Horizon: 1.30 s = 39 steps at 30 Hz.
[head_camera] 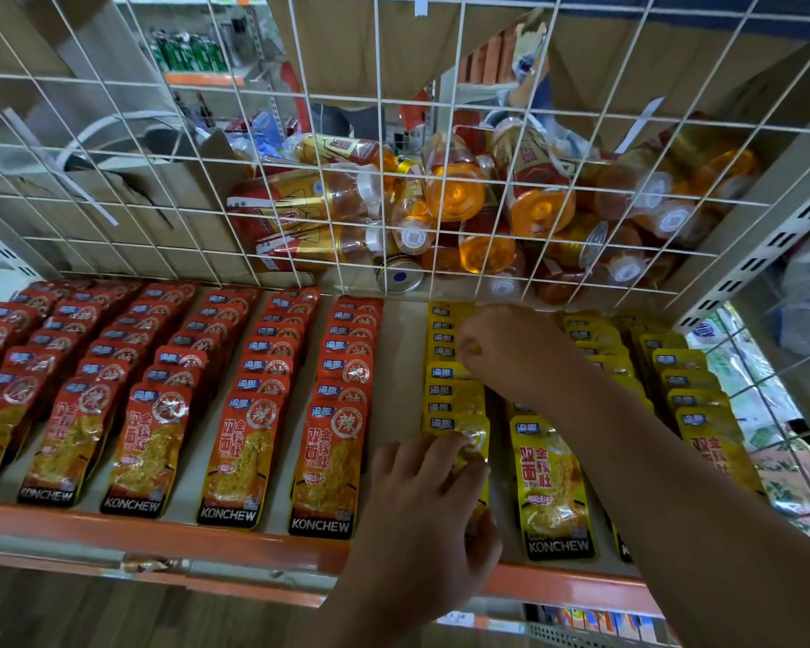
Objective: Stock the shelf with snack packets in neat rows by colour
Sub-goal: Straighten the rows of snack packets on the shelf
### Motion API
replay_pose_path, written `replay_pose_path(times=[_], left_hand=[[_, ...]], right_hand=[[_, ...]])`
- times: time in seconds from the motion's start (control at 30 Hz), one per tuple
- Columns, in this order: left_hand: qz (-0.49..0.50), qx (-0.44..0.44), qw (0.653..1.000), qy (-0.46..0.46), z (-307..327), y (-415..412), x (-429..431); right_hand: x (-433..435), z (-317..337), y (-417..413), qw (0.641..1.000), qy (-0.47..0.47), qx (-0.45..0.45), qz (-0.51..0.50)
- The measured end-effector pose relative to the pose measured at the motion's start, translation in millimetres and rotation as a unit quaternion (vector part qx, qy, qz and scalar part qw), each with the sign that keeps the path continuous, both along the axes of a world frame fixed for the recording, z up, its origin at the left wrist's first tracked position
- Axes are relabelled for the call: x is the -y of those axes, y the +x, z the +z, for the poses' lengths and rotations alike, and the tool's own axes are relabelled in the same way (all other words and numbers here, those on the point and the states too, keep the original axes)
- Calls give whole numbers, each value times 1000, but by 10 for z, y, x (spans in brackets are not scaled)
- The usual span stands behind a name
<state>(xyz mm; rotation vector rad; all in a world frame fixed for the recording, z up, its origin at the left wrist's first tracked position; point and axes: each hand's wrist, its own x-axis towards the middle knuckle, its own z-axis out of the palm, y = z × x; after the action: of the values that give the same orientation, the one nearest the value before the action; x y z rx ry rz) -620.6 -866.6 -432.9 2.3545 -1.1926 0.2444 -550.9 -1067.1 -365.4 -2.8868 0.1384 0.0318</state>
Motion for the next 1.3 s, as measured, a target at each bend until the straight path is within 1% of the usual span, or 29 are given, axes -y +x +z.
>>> replay_pose_path(times=[0.13,0.3,0.6,0.97,1.13,1.23,1.3], left_hand=[[-2,-3,1000,3,0,-1,-4],[-1,-4,1000,6,0,-11,-3],[-2,1,1000,-7,8,-11,-2],[-5,2,1000,-2,-6,-5,-7],[-4,3,1000,-5,-7,-6,-8],[-5,1,1000,-5,-8,-4,-11],[-5,-2,1000,-3,-6,-3,-9]], right_hand=[[-44,15,-53,1000,-3,-30,4],[-69,27,-69,1000,19,-18,-4],[-69,41,-69,999,32,-19,-12],[-53,53,-70,999,47,-19,-21],[-59,56,-143,999,30,22,-16],[-77,61,-193,1000,-12,-7,-5],[-97,58,-210,1000,-25,-12,-4]])
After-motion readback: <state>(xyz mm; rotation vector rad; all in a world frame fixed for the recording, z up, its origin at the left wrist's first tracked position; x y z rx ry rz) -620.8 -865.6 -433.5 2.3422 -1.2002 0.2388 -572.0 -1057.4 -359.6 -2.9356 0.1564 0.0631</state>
